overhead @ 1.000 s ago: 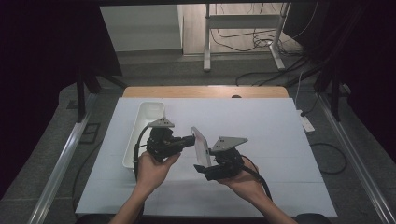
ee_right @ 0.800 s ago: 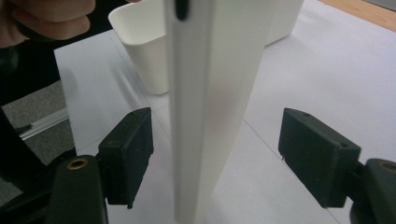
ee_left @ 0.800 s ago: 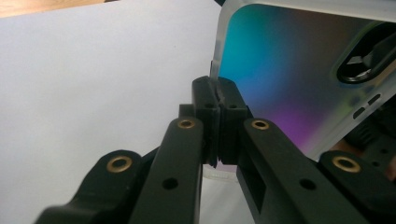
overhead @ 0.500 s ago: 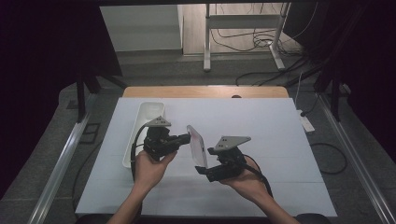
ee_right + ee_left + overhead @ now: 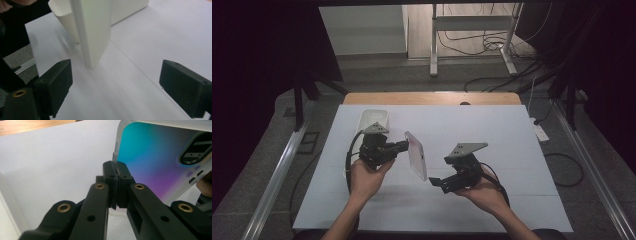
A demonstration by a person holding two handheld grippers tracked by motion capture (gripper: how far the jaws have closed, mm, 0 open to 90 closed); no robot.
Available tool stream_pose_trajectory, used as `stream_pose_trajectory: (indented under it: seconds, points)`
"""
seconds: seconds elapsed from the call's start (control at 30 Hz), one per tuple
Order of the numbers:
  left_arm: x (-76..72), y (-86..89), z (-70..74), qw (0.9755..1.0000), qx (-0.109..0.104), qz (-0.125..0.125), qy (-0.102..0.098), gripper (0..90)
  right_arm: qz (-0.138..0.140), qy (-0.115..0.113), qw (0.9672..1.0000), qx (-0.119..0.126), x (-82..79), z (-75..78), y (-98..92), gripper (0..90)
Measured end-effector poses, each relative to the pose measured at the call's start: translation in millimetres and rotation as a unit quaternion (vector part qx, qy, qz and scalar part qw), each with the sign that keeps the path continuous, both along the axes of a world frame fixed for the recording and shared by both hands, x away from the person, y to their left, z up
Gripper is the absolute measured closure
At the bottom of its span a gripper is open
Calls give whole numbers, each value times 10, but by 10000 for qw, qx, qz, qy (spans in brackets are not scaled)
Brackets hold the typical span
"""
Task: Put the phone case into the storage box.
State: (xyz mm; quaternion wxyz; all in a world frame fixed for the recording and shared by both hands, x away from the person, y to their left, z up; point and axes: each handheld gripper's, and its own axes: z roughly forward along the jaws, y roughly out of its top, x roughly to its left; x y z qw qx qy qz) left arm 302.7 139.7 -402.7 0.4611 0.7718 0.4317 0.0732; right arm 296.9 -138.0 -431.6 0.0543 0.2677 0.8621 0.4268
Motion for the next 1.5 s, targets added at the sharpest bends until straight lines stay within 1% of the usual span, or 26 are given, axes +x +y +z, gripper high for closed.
stream_pose_trajectory:
  seconds: [0.03, 0.2, 0.27, 0.33, 0.5, 0.63, 0.7, 0.77, 0.9, 1.07, 1.27, 1.4, 1.5]
  points:
    - [4, 11, 1, 10000, 29, 8, -16, 882, -13, -5, 10000, -17, 7, -1, -19, 97]
    - [16, 48, 3, 10000, 26, 84, -14, 883, -85, -9, 9999, -85, 37, -5, -88, 84]
    - [23, 64, 4, 9999, 59, 95, -14, 883, -116, -5, 9998, -135, 46, -9, -111, 75]
    - [32, 82, 7, 9999, 63, 139, -13, 883, -150, -16, 9996, -235, 53, -10, -141, 71]
    - [44, 145, 24, 9998, 93, 196, -13, 883, -202, 12, 9991, -379, 66, -46, -214, 43]
    - [55, 185, 40, 9996, 115, 241, -22, 882, -258, 40, 9988, -407, 60, -60, -263, 30]
    - [65, 207, 49, 9996, 129, 264, -35, 882, -278, -1, 9987, -421, 64, -66, -297, 21]
    - [73, 223, 59, 9995, 134, 285, -32, 883, -285, 18, 9988, -397, 65, -66, -320, 18]
    - [87, 258, 68, 9994, 150, 318, -28, 883, -310, -29, 9985, -445, 64, -62, -367, 10]
    - [109, 314, 76, 9993, 123, 367, -14, 882, -360, -29, 9984, -430, 60, -62, -434, 6]
    - [127, 368, 102, 9990, 174, 418, -19, 882, -448, 7, 9978, -490, 38, -71, -551, 5]
    - [143, 406, 114, 9987, 172, 480, -20, 883, -508, 36, 9974, -503, 18, -81, -627, 5]
    - [148, 429, 125, 9985, 211, 506, -20, 882, -542, 19, 9972, -518, 1, -83, -681, 5]
